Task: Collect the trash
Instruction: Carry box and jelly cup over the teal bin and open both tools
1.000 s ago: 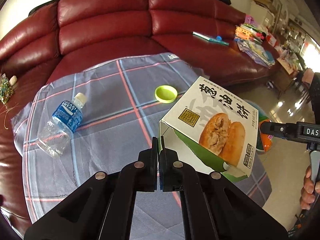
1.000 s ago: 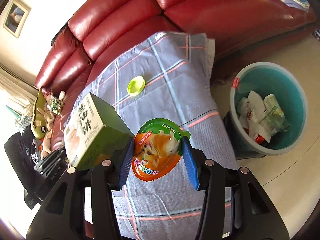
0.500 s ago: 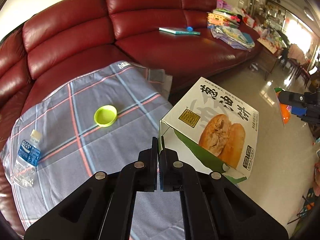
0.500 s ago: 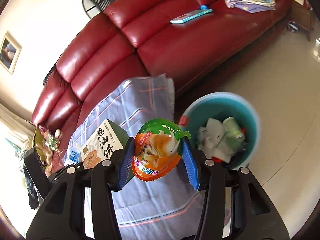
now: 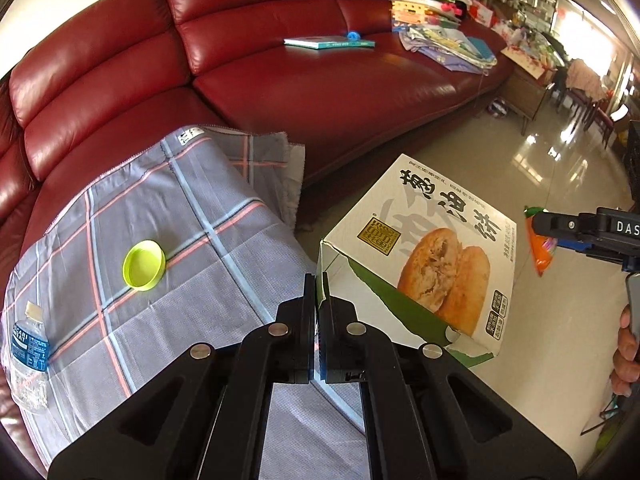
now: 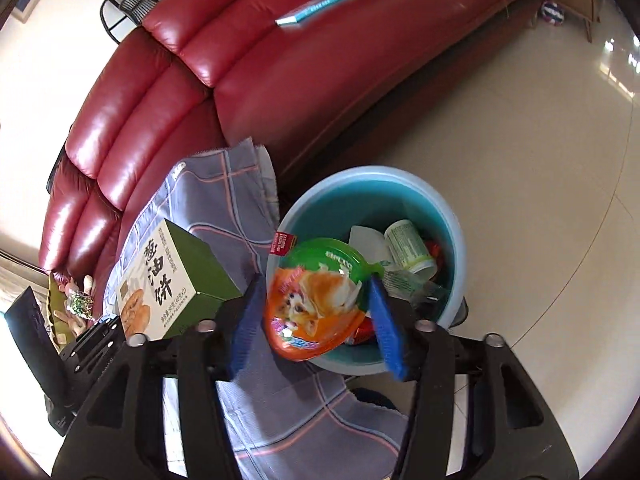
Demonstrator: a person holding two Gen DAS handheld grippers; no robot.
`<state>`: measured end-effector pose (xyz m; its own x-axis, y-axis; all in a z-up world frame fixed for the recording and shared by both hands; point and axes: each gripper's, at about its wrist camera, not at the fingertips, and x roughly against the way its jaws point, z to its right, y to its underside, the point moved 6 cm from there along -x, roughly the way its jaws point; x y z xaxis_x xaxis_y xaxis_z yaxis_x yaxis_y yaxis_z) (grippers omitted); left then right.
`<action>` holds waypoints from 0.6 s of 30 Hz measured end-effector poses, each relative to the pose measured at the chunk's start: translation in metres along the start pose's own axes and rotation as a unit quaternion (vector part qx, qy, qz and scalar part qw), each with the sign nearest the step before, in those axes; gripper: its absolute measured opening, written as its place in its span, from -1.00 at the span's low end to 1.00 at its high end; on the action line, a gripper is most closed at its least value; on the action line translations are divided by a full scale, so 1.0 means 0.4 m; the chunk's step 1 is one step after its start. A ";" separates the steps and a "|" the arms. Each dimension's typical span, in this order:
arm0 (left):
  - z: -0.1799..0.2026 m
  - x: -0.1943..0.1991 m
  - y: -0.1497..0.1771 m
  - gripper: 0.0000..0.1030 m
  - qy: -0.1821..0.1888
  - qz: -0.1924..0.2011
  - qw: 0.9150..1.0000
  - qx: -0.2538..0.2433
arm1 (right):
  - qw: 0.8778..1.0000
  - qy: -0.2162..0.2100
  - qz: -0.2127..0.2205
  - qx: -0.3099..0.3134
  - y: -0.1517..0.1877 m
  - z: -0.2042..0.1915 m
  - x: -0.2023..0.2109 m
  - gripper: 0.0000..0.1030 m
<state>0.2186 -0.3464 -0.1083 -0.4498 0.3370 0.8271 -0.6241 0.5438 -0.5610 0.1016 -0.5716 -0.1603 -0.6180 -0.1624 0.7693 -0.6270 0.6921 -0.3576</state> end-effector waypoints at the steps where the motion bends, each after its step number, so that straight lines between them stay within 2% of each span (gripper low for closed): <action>1: 0.004 -0.007 -0.004 -0.97 0.000 -0.001 1.000 -0.001 | 1.000 0.004 0.002 -0.001 -0.004 0.004 -0.004 0.41; 3: 0.015 -0.022 -0.010 -0.97 0.001 -0.004 1.000 -0.006 | 1.000 0.005 -0.002 -0.002 -0.007 0.010 -0.012 0.42; 8: 0.047 -0.058 -0.015 -0.97 0.006 -0.013 1.000 -0.017 | 1.000 0.028 -0.004 0.005 -0.009 0.023 -0.007 0.72; 12: 0.076 -0.088 -0.022 -0.96 0.015 -0.022 0.999 -0.023 | 0.999 0.051 -0.001 0.003 -0.013 0.036 0.005 0.73; 18: 0.135 -0.123 -0.034 -0.96 0.030 -0.028 0.998 -0.042 | 0.998 0.063 0.014 -0.005 -0.031 0.053 0.037 0.74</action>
<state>0.2148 -0.4118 -0.1434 -0.3755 0.3477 0.8591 -0.5900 0.6251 -0.5109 0.0903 -0.5977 -0.1558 -0.5700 -0.0548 0.8198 -0.6056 0.7023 -0.3741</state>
